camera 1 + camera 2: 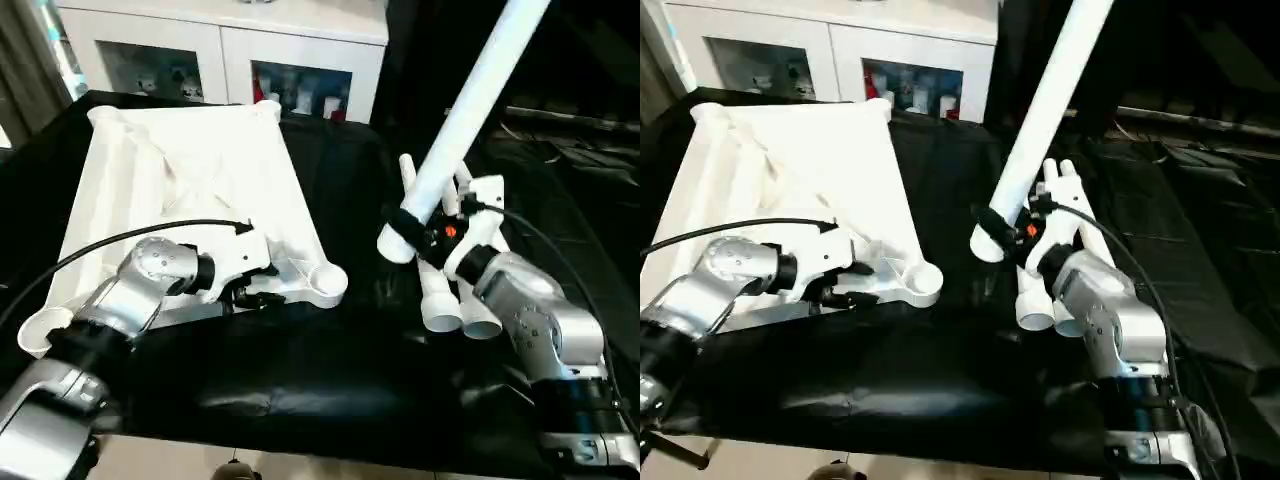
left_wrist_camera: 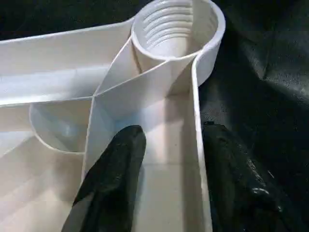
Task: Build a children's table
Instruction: Pick table leg, then insert table leg to table base
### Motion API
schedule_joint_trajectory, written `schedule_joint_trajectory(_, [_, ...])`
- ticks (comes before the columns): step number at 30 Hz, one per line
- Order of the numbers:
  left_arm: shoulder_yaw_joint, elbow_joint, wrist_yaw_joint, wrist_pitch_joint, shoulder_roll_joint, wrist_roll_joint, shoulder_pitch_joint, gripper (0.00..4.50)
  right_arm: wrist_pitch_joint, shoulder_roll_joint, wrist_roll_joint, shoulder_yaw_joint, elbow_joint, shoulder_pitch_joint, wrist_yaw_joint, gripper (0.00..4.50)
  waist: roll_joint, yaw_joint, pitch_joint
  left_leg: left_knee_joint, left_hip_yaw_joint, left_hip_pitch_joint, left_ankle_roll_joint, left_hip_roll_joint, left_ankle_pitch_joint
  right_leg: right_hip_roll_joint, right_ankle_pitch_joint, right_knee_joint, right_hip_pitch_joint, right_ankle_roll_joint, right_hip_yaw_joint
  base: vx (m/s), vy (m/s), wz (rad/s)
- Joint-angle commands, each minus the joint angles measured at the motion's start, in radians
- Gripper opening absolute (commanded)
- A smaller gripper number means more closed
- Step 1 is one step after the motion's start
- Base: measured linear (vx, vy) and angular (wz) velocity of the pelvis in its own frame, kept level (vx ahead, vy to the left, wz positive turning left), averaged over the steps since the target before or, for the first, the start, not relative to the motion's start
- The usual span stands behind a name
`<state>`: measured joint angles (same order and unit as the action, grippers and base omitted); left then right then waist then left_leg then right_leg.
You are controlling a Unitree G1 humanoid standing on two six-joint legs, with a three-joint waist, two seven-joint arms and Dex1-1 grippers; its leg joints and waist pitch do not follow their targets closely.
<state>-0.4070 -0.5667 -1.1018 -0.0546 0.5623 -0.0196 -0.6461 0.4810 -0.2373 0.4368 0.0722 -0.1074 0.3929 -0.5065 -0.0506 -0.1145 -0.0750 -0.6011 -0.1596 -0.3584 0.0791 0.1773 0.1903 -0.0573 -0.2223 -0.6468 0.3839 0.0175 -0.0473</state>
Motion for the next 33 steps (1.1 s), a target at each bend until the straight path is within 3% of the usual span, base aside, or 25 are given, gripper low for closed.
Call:
schedule_joint_trajectory(1, [0.007,0.015,-0.012,-0.014,-0.015,-0.013,-0.012,1.84,-0.006,-0.009,-0.001,0.017,0.009,0.007,0.003,1.93,0.011,-0.002,0.079,0.071,0.007,0.007,0.022,0.047,0.085,-0.091,-0.013,0.066,-0.051,0.211,0.051,0.0,0.0,0.0])
schedule_joint_trajectory(4, [0.021,0.003,-0.003,-0.012,-0.023,-0.007,-0.012,1.46,-0.008,-0.005,-0.003,0.016,0.007,0.01,0.005,1.93,0.019,-0.003,0.08,0.071,0.009,0.007,0.021,0.047,0.085,-0.091,-0.003,0.065,-0.052,0.214,0.051,0.0,0.0,0.0])
schedule_joint_trajectory(8, [0.029,0.005,0.009,-0.022,-0.018,0.011,-0.009,1.31,-0.01,0.0,-0.003,0.017,0.006,0.016,0.01,1.93,0.018,-0.002,0.08,0.071,0.009,0.008,0.023,0.047,0.093,-0.09,0.002,0.066,-0.052,0.216,0.051,0.0,0.0,0.0])
schedule_joint_trajectory(9, [0.028,0.015,0.006,-0.032,-0.013,0.013,-0.006,1.14,-0.01,0.0,-0.002,0.017,0.007,0.018,0.01,1.93,0.021,-0.002,0.08,0.072,0.01,0.008,0.025,0.048,0.094,-0.09,0.001,0.065,-0.052,0.217,0.05,0.0,0.0,0.0])
schedule_joint_trajectory(15, [0.045,0.051,0.01,-0.071,-0.007,0.004,0.015,0.69,-0.018,-0.001,-0.004,0.018,0.0,0.025,0.009,1.93,0.011,-0.001,0.078,0.073,0.008,0.008,0.024,0.048,0.104,-0.09,-0.03,0.069,-0.052,0.216,0.051,0.0,0.0,0.0])
schedule_joint_trajectory(18, [0.032,0.077,0.01,-0.085,0.02,0.036,0.041,0.53,-0.027,0.0,-0.009,0.014,-0.02,0.035,0.002,1.93,0.011,0.0,0.078,0.074,0.009,0.007,0.021,0.049,0.103,-0.092,-0.047,0.069,-0.051,0.21,0.051,0.0,0.0,0.0])
schedule_joint_trajectory(19, [0.031,0.078,0.01,-0.085,0.022,0.038,0.043,0.25,-0.028,0.0,-0.009,0.013,-0.022,0.036,0.001,1.93,0.012,0.002,0.077,0.074,0.009,0.007,0.02,0.049,0.101,-0.091,-0.05,0.07,-0.05,0.208,0.051,0.0,0.0,0.0])
schedule_joint_trajectory(26, [0.046,0.126,0.033,-0.14,0.036,0.039,0.073,0.0,-0.029,0.0,-0.008,0.008,-0.029,0.045,-0.006,1.93,0.009,0.003,0.077,0.074,0.007,0.008,0.019,0.05,0.096,-0.09,-0.046,0.068,-0.048,0.208,0.051,0.0,0.0,0.0])
schedule_joint_trajectory(33, [0.07,0.25,0.058,-0.206,0.027,0.02,0.109,0.0,-0.012,-0.008,-0.007,-0.006,-0.013,0.054,-0.026,1.93,0.005,0.008,0.075,0.072,0.005,0.005,-0.003,0.048,0.068,-0.087,-0.023,0.066,-0.049,0.212,0.052,0.0,0.0,0.0])
